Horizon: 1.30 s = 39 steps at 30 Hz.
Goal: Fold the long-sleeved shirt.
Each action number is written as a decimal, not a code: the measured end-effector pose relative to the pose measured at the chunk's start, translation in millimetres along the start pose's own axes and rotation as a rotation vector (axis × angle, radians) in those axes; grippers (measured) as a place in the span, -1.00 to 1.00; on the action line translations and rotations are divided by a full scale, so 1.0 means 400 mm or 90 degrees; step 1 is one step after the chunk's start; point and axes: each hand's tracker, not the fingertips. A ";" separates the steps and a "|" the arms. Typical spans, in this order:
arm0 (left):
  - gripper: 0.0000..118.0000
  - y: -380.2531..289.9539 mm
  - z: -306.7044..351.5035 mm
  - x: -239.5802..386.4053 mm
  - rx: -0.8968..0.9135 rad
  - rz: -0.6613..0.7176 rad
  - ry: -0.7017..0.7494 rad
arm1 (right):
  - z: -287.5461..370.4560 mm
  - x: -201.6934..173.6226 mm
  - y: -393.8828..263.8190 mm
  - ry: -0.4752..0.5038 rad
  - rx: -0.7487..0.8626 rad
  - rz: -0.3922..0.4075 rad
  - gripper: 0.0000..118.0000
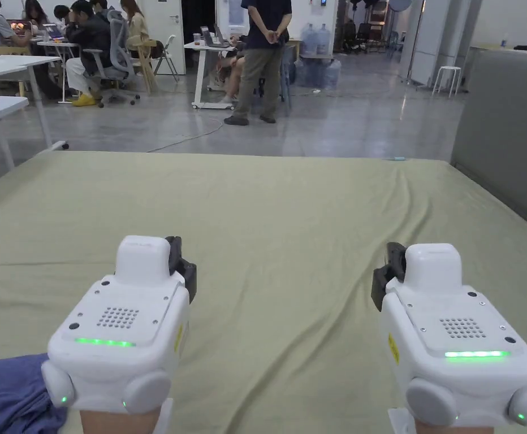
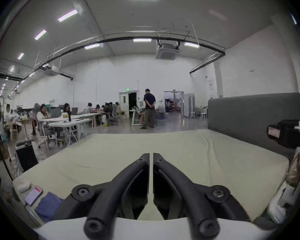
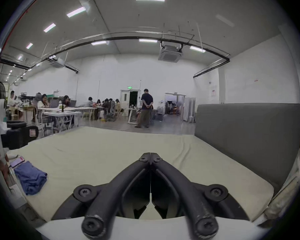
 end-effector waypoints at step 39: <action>1.00 -0.137 0.030 0.054 0.018 -0.007 -0.019 | 0.009 0.019 -0.109 -0.040 0.001 0.047 1.00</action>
